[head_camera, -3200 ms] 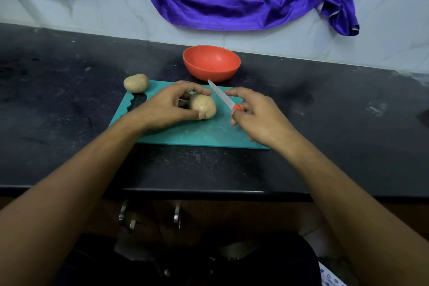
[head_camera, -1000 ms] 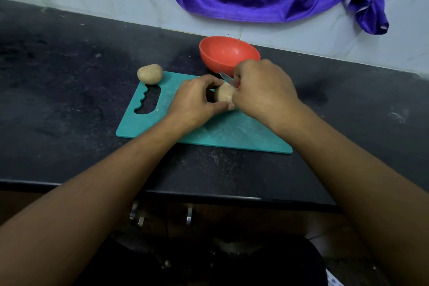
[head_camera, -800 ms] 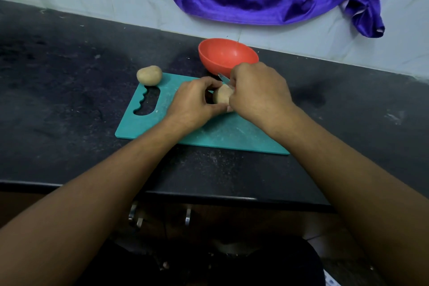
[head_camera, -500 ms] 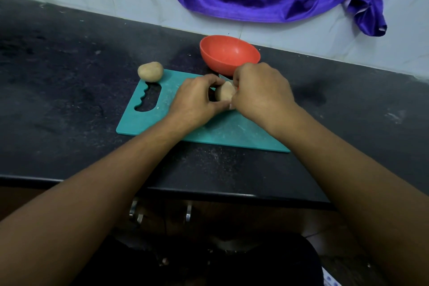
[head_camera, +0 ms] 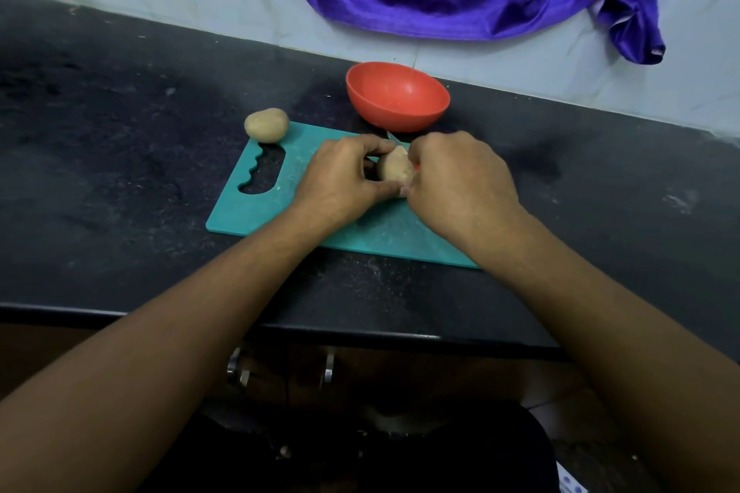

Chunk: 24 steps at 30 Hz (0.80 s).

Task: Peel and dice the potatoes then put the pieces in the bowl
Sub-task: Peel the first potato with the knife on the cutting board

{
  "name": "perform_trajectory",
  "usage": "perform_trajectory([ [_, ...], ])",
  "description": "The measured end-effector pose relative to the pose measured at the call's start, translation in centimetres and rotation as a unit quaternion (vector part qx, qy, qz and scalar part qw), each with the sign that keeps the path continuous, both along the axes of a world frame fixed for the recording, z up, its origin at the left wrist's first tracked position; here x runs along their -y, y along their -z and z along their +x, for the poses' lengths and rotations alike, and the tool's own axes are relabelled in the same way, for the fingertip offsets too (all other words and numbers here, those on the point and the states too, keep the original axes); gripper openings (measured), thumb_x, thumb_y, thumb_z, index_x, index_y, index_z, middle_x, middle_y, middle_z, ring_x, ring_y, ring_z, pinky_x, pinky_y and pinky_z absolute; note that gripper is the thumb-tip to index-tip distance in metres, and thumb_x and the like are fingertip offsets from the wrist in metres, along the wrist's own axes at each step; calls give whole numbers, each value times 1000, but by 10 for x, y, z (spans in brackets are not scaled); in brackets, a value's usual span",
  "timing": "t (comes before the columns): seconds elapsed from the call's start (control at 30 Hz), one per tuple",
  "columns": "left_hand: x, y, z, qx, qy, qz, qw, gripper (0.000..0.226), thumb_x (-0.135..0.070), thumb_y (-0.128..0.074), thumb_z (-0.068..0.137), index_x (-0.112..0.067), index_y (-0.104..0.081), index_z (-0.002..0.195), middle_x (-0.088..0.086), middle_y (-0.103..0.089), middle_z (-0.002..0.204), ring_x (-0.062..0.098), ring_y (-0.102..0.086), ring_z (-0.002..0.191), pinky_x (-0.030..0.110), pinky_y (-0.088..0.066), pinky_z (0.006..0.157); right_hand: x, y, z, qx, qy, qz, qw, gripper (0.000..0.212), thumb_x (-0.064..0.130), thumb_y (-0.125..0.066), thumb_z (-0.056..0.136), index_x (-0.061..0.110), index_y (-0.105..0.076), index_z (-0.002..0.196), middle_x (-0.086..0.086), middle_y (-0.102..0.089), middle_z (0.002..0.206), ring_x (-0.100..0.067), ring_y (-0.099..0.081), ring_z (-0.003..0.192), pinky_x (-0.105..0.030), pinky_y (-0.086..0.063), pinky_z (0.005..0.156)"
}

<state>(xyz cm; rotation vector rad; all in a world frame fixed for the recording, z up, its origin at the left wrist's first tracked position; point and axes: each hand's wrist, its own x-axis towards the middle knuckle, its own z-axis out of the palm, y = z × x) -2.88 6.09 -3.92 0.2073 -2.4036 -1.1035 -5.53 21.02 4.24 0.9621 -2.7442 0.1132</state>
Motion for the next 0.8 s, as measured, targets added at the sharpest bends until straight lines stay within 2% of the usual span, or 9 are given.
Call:
perform_trajectory([
  [0.1,-1,-2,0,0,-12,-10,1000,54,-47,-81,71,-27,-73,121,-12,-76,107,4,-70,95,39,-58,88,6,-5,-2,21,1,-29,999,16,21,-64,90,17,-70,104,1,-51,77,-24,-51,73,-33,-35,59],
  [0.2,-2,-3,0,1,-13,-16,1000,53,-43,-83,73,-27,-73,123,-13,-76,109,3,-70,95,39,-58,89,4,-6,1,24,0,-34,999,17,21,-66,90,18,-70,106,-1,-59,85,-25,-52,75,-35,-38,63],
  [0.27,-3,-2,0,3,-13,-10,1000,54,-42,-86,73,-26,-72,123,-13,-75,110,2,-70,94,38,-58,89,-4,-4,6,16,6,-19,1000,20,20,-65,91,18,-68,111,-1,-55,90,-25,-48,77,-35,-36,65],
  [0.4,-6,-5,1,5,-5,-3,1000,76,-67,-72,60,-24,-72,123,-12,-76,109,3,-70,93,37,-59,89,-9,-2,10,3,8,-8,1000,21,17,-62,91,16,-67,112,-5,-56,93,-27,-45,78,-35,-35,65],
  [0.53,-6,-6,2,10,-3,3,1000,75,-65,-70,60,-23,-73,122,-12,-75,112,3,-71,94,38,-59,90,-4,2,11,14,9,-22,1000,19,16,-62,91,17,-66,109,-8,-63,96,-25,-45,76,-35,-35,65],
  [0.73,-5,-5,0,11,-10,22,1000,78,-64,-80,57,-22,-73,123,-10,-76,109,4,-71,92,38,-59,90,-20,11,24,7,18,-13,1000,14,14,-54,96,18,-62,106,2,-38,77,-27,-45,75,-33,-30,62],
  [0.8,-4,-4,-2,13,-12,20,1000,80,-67,-79,56,-23,-73,122,-11,-76,107,3,-71,90,37,-59,90,-22,10,24,7,25,-23,999,21,15,-53,96,17,-65,113,2,-40,78,-24,-40,73,-33,-28,59],
])
